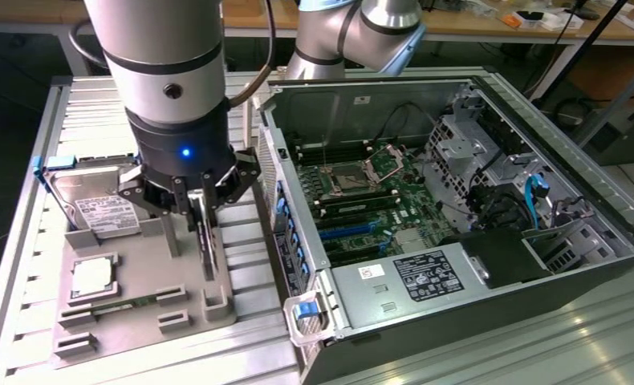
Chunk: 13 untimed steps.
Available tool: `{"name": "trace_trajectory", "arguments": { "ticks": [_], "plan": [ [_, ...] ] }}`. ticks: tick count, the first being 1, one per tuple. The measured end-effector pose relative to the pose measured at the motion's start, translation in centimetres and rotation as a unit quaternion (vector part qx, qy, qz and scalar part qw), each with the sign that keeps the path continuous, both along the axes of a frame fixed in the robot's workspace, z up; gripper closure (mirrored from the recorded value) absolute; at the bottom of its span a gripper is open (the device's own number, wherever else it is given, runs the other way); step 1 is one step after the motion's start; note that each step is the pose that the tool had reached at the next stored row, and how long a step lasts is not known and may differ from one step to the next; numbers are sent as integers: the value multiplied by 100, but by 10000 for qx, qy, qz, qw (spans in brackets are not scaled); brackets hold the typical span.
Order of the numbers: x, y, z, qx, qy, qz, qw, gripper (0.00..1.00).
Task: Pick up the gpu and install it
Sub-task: 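Pick up the gpu and move the gpu toward the slot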
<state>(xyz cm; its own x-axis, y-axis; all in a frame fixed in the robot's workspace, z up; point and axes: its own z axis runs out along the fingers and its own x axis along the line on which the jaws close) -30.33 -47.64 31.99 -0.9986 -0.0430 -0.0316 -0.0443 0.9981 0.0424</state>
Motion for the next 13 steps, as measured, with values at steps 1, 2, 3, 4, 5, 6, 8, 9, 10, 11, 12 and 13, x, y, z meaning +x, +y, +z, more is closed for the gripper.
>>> {"name": "trace_trajectory", "arguments": {
  "ticks": [1, 2, 3, 4, 5, 6, 8, 9, 10, 11, 12, 13],
  "plan": [
    [0, 0, 14, 0, 0, 0, 10000, 73],
    [0, 0, 29, 0, -1, 0, 10000, 73],
    [0, 0, 47, 0, 0, 0, 10000, 73],
    [0, 0, 63, 0, 0, 0, 10000, 73],
    [0, 0, 81, 0, 0, 0, 10000, 73],
    [0, 0, 96, 0, 0, 0, 10000, 73],
    [0, 0, 131, 0, 0, -1, 10000, 73],
    [0, 0, 152, 0, 0, -1, 10000, 73],
    [0, 0, 176, 0, -1, -1, 10000, 73],
    [0, 0, 189, 0, 0, -1, 10000, 73],
    [0, 0, 203, 0, 0, -1, 10000, 73],
    [0, 0, 218, 0, 0, -1, 10000, 73]
  ]
}}
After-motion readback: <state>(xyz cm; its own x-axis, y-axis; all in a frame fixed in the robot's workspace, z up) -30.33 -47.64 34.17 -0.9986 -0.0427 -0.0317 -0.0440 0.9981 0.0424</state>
